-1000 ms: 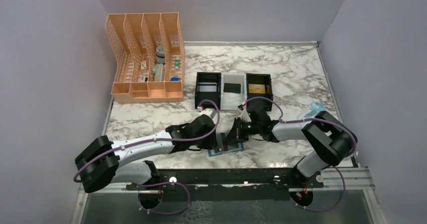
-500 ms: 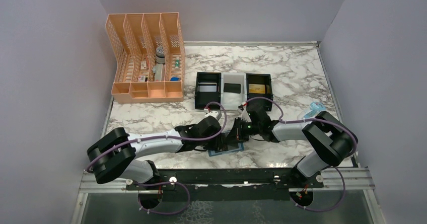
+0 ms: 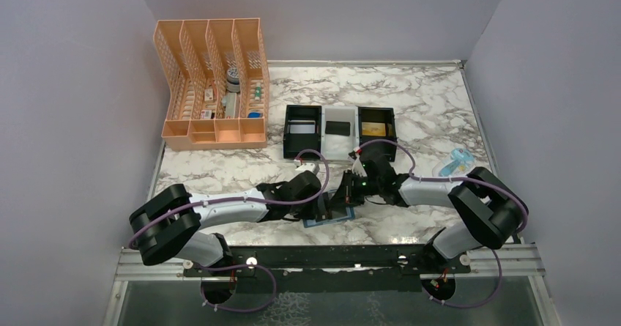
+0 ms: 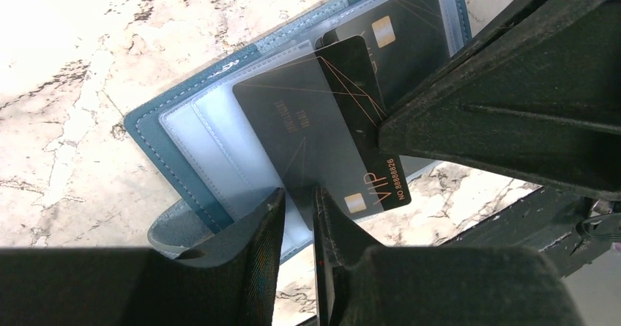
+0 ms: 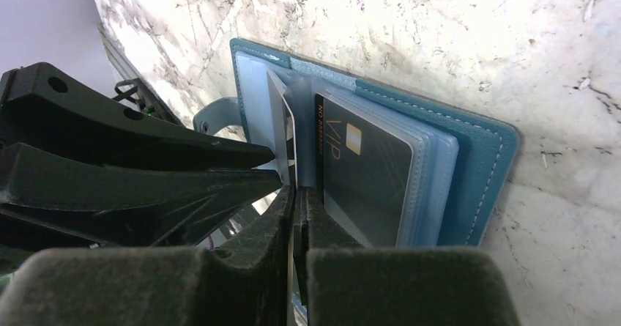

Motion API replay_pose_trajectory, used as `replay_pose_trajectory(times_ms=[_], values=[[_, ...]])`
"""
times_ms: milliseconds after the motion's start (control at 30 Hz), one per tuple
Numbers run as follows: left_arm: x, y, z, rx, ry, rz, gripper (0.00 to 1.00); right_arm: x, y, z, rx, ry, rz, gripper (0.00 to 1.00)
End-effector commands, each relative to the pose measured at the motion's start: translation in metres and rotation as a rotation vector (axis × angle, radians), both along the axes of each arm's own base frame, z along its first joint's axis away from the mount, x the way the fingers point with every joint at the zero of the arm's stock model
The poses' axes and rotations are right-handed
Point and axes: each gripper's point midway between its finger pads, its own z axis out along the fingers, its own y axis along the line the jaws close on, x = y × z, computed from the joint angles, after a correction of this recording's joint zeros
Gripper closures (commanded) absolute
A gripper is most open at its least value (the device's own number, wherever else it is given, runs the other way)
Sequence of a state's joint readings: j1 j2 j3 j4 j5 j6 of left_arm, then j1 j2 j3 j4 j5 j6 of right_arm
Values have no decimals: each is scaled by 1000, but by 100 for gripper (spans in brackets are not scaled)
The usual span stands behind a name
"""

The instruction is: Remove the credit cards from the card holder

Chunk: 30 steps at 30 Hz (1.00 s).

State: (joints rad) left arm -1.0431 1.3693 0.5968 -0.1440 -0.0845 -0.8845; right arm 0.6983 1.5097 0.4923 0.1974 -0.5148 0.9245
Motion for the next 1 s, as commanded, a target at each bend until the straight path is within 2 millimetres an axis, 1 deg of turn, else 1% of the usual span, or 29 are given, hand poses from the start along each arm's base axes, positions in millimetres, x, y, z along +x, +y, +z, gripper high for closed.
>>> replay_pose_trajectory(times_ms=[0, 300, 400, 567, 733, 867, 967], values=[[-1, 21, -15, 125, 0, 27, 76, 14, -2, 10, -30, -67, -20, 96], [-6, 28, -21, 160, 10, 15, 78, 19, -8, 13, -56, -90, -27, 96], [-6, 29, -22, 162, 12, 16, 78, 17, -8, 14, -36, -74, -45, 95], [-6, 26, -20, 160, 9, 4, 79, 6, 4, 17, 80, -33, -14, 86], [-6, 26, -20, 159, 7, -3, 80, 9, 10, 12, 89, -12, -3, 80], [-7, 27, -20, 161, 8, -7, 80, 10, 12, 9, 87, -8, -1, 81], [-7, 27, -19, 162, 7, -6, 80, 8, 12, 6, 83, 5, 5, 88]])
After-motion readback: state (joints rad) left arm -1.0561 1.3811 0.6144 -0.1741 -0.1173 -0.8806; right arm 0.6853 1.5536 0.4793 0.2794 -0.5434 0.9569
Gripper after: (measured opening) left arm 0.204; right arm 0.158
